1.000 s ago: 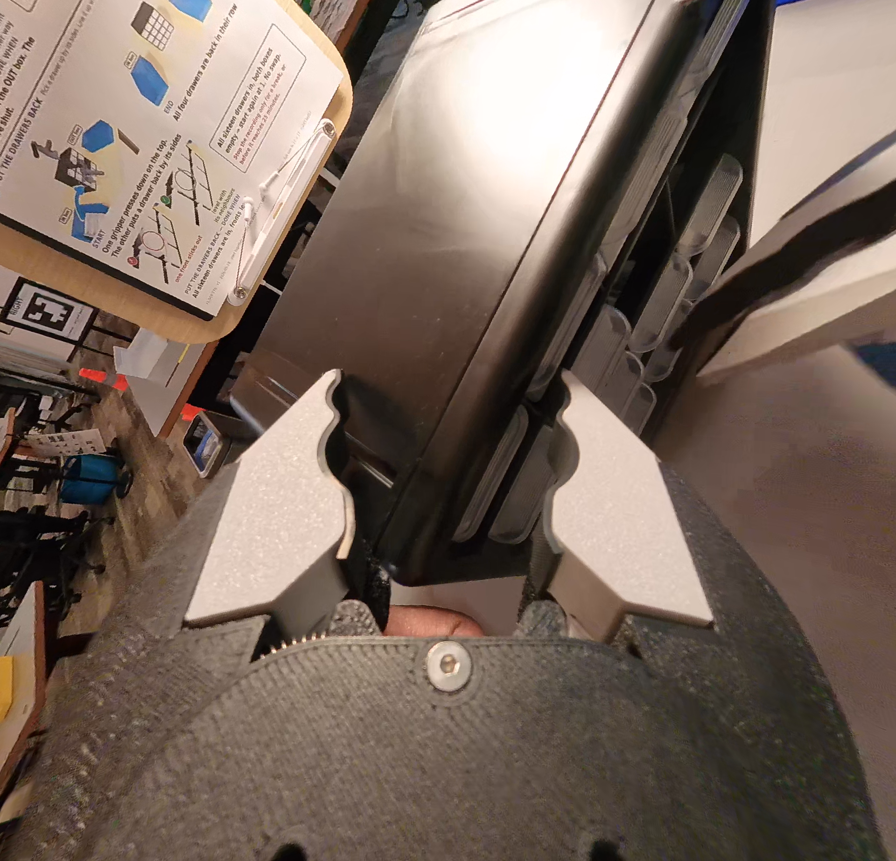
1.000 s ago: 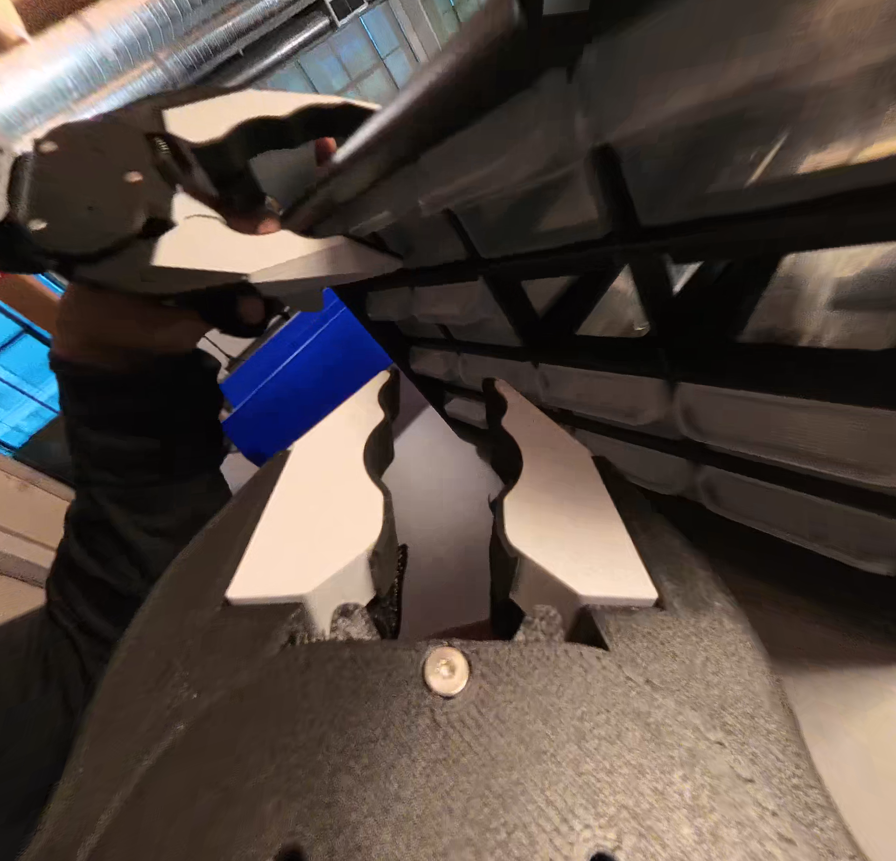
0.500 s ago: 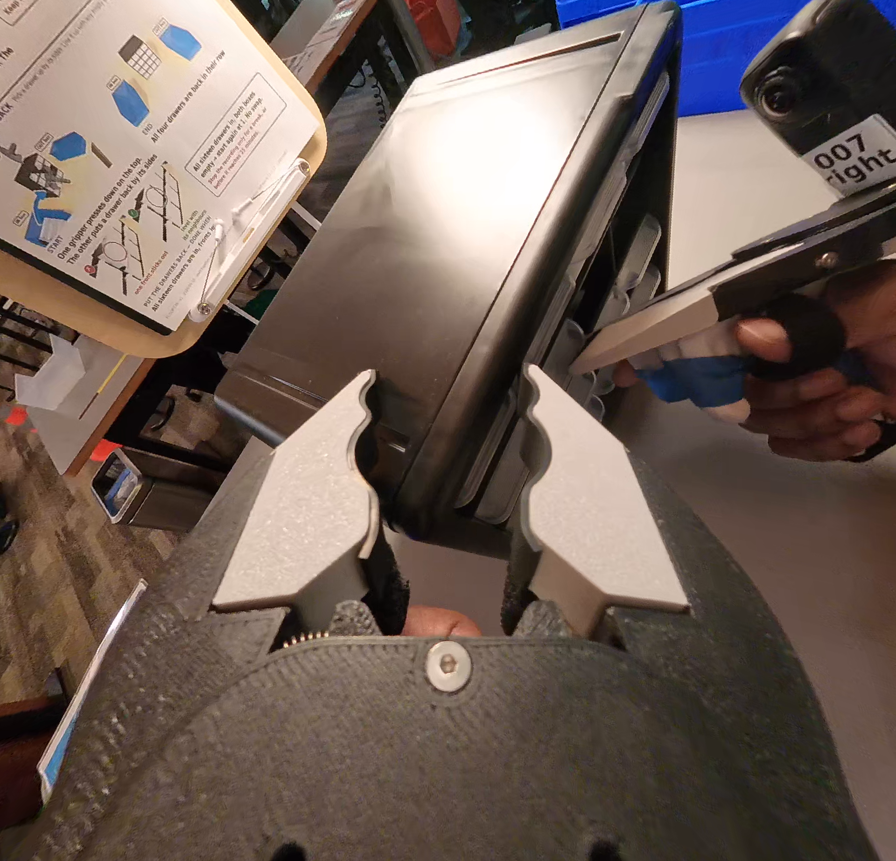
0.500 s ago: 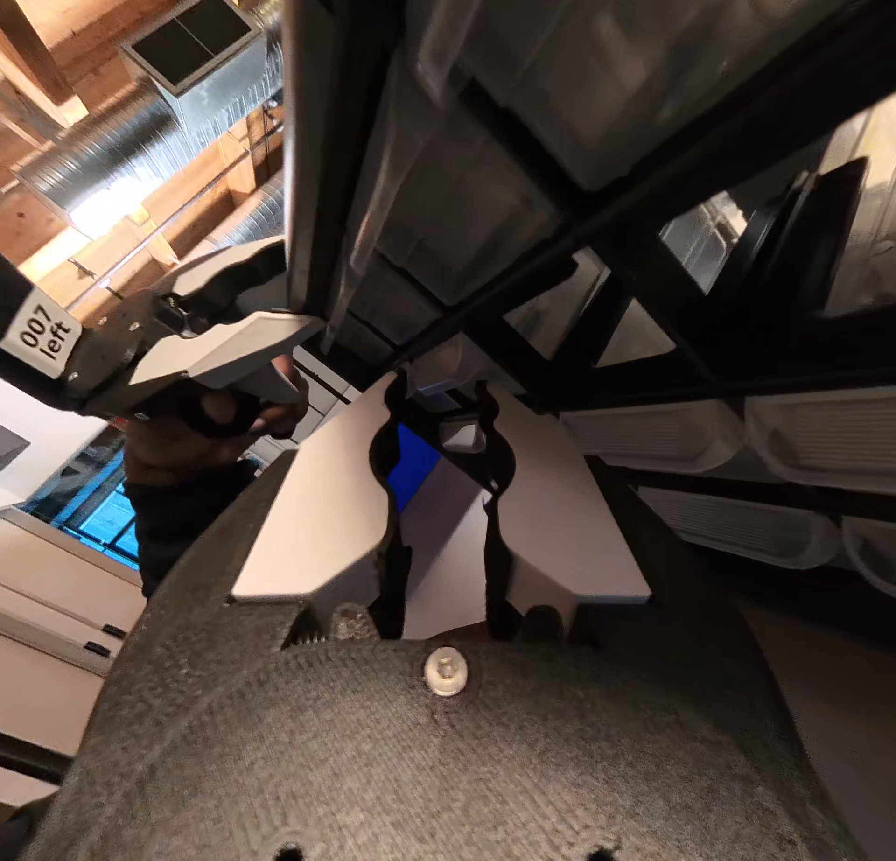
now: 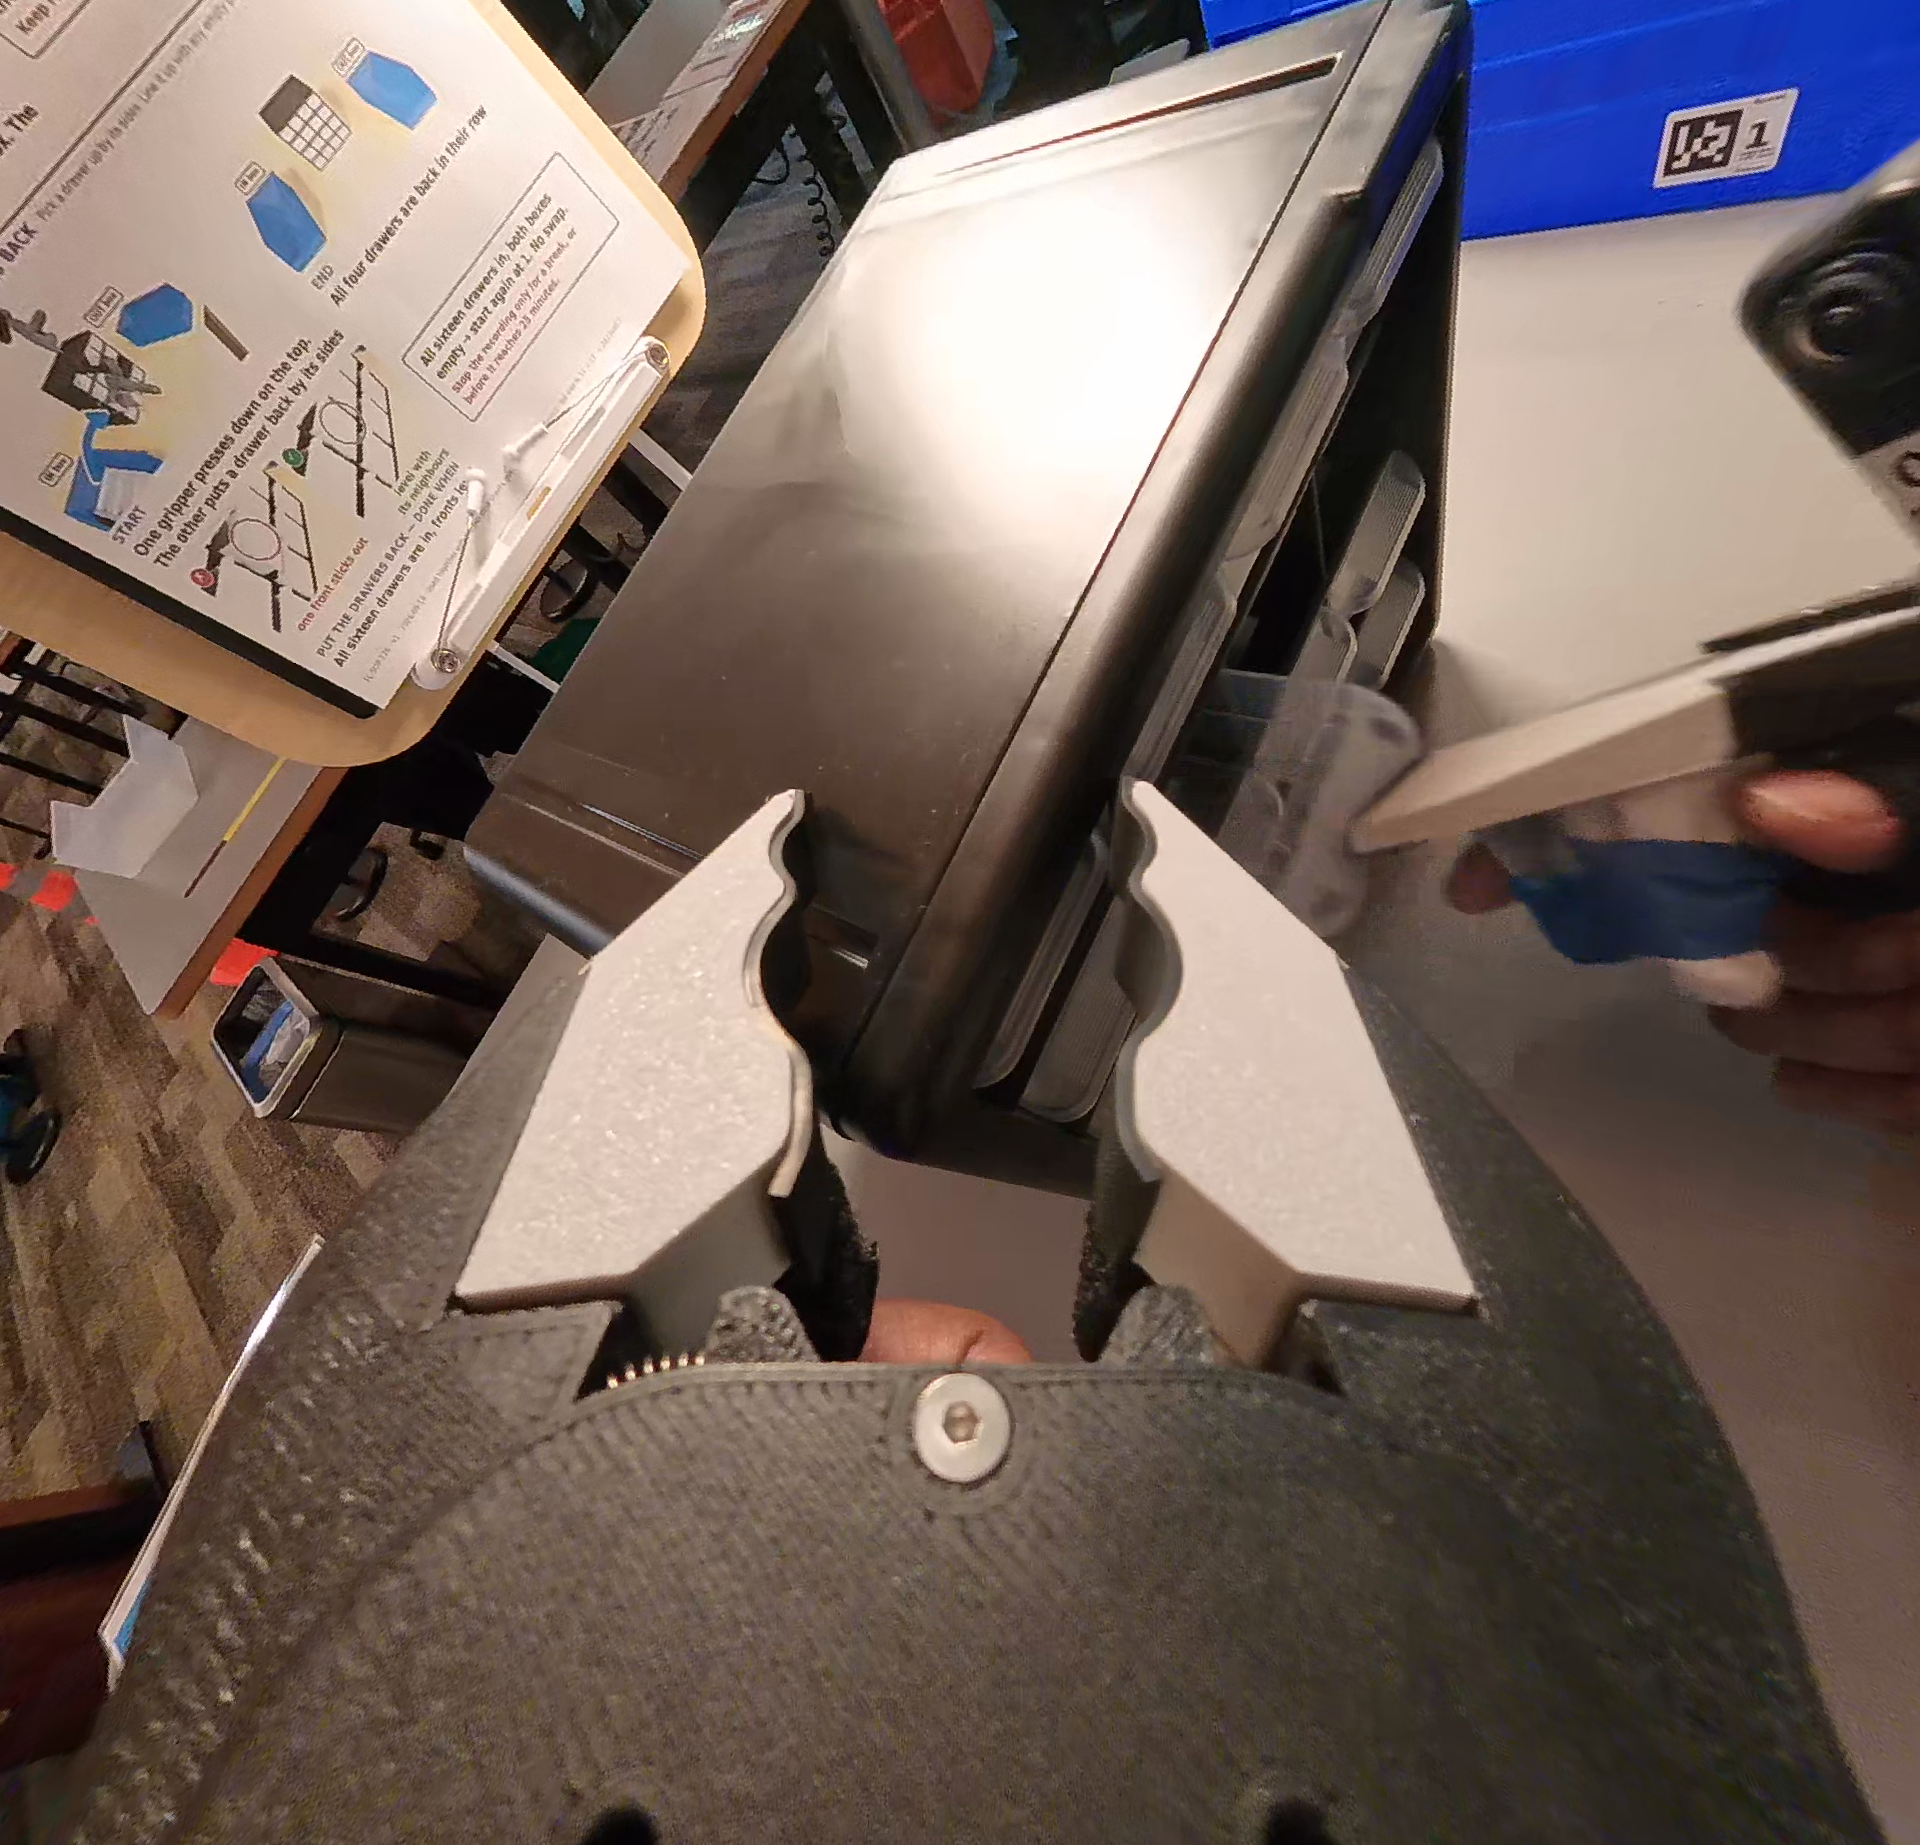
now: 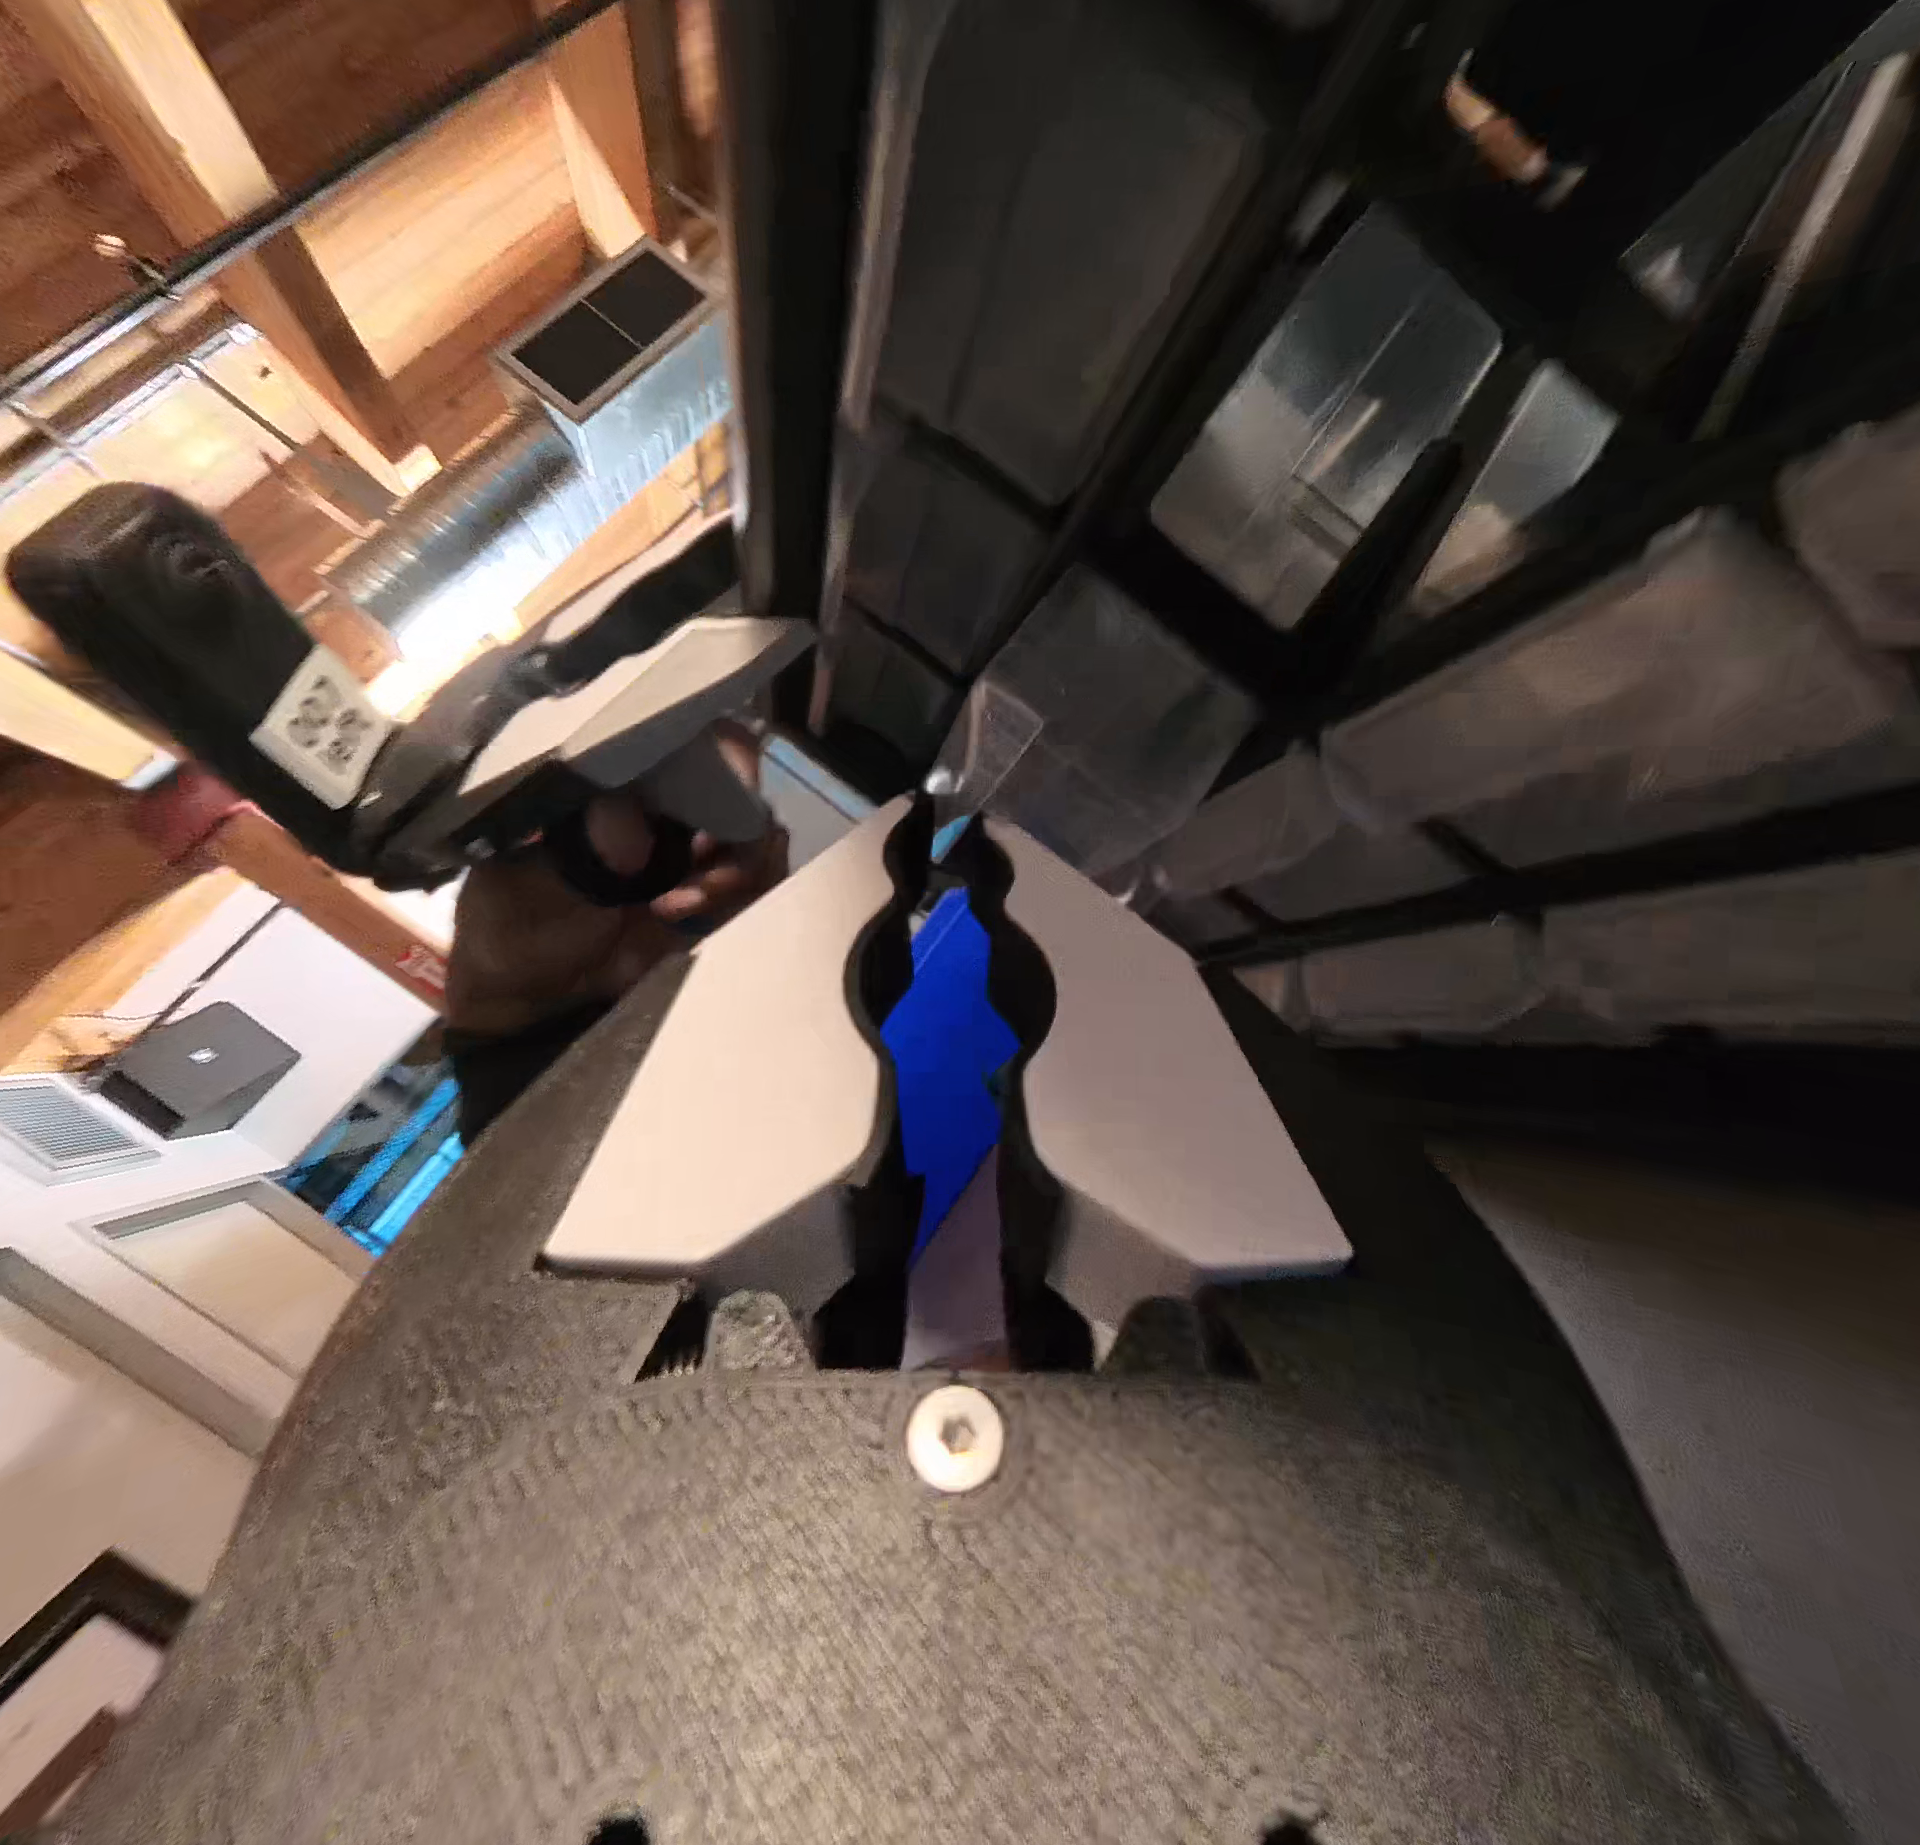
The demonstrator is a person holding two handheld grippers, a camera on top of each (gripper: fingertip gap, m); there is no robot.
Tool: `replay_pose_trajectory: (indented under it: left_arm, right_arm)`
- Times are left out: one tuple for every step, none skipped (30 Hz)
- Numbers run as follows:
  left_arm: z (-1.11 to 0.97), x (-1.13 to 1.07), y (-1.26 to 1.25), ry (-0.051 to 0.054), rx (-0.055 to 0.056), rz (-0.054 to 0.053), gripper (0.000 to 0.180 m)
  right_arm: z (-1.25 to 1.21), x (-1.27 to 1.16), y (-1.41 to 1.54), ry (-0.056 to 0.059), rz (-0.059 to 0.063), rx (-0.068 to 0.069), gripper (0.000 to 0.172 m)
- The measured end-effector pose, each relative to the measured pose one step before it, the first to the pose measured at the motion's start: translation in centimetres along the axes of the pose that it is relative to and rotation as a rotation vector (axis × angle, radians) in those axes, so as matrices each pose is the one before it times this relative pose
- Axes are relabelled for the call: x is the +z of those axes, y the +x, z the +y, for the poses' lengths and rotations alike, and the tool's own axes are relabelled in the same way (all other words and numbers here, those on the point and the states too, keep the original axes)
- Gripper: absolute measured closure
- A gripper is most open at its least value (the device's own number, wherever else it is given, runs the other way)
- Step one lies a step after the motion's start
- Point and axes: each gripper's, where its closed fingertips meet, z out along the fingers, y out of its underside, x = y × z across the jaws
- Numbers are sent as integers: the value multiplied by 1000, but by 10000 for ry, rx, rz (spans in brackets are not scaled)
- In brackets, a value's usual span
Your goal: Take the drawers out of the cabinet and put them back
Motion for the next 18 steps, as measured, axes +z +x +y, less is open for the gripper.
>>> replay_pose_trajectory:
  left_arm:
    - [-1,-4,5,-7,6,-6,124]
    - [0,5,-4,-7,6,-4,124]
    - [12,3,-2,-3,5,-2,124]
    - [-8,9,3,-1,3,-1,124]
    - [6,-1,-8,0,-2,-1,124]
    - [-7,1,4,1,-4,-5,124]
    - [7,5,-5,0,-3,-8,124]
    - [0,13,-1,-1,-3,-9,124]
    - [-2,12,4,-4,-2,-11,124]
    - [0,-4,-4,-7,3,-13,124]
    - [9,13,6,-10,5,-16,124]
    - [-5,3,0,-10,4,-15,124]
    - [6,-1,7,-10,6,-14,124]
    - [3,7,0,-11,10,-15,124]
    - [1,6,5,-13,13,-15,124]
    - [10,19,-1,-13,15,-14,124]
    - [-4,2,2,-11,12,-9,124]
    - [-5,12,4,-9,5,-3,124]
  right_arm:
    - [493,-727,-665,-33,-186,84,164]
    - [558,-817,-764,-23,-194,51,165]
    - [609,-892,-862,-21,-206,54,166]
    - [563,-944,-880,13,-193,51,166]
    - [551,-990,-975,23,-252,-10,167]
    - [524,-988,-972,29,-243,9,167]
    - [440,-952,-955,38,-232,89,167]
    - [348,-902,-1044,46,-278,111,167]
    - [214,-863,-970,71,-196,12,168]
    - [210,-818,-641,-15,16,-18,168]
    - [244,-821,-512,-123,7,13,168]
    - [256,-843,-459,-146,-43,225,168]
    - [138,-940,-237,-82,68,260,167]
    - [3,-1059,96,-20,296,112,168]
    - [8,-1110,324,-95,419,-7,168]
    - [137,-1114,514,-234,465,23,168]
    - [48,-1142,699,-185,508,125,168]
    - [-57,-1166,784,-106,502,191,167]
